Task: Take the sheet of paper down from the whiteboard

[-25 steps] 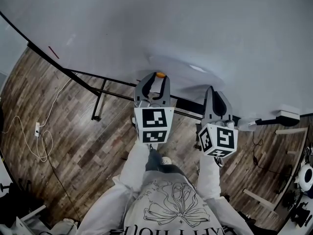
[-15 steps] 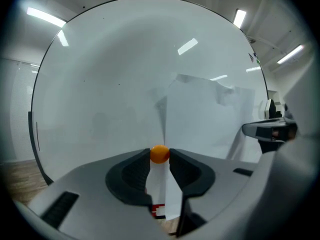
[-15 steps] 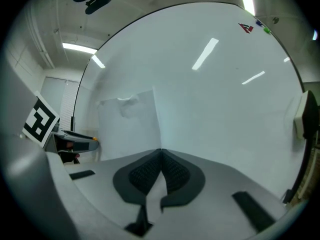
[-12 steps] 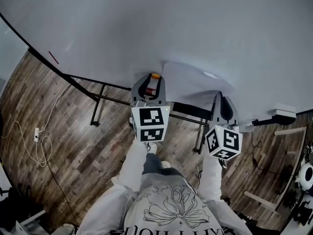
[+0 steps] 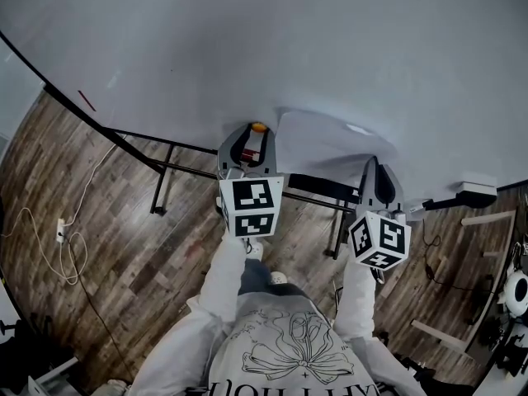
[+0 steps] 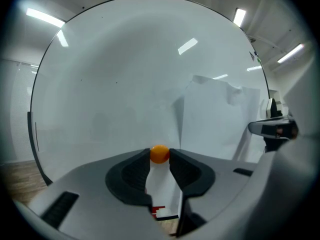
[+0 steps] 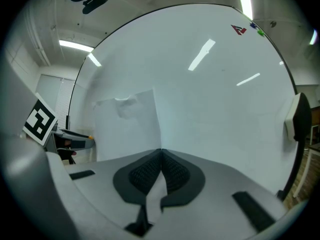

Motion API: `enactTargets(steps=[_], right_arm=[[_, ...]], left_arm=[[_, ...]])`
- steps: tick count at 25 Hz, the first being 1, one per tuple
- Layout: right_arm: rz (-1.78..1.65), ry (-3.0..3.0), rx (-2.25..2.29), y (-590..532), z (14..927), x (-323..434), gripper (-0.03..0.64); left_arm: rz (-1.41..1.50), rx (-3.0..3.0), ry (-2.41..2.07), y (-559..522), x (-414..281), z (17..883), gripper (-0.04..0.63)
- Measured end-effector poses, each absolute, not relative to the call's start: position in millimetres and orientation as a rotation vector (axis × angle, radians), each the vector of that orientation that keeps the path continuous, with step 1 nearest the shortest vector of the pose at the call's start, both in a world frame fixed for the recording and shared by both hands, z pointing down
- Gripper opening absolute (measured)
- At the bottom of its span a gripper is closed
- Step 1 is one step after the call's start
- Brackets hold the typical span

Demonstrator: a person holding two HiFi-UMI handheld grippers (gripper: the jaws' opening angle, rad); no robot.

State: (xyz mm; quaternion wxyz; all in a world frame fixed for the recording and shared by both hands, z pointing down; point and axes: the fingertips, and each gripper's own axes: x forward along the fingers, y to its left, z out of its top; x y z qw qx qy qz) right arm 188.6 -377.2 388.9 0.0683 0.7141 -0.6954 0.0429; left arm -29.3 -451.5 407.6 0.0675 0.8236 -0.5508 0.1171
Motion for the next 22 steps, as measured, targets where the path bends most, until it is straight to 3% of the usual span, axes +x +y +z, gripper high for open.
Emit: enactTargets(steps=[22], right_arm=[[0.085, -2.174, 2.083, -355.1, 373.6, 179.8, 0.003]], left_arm=[[0.319, 2.45, -1.726, -418.5, -39.4, 395.6, 0.111]])
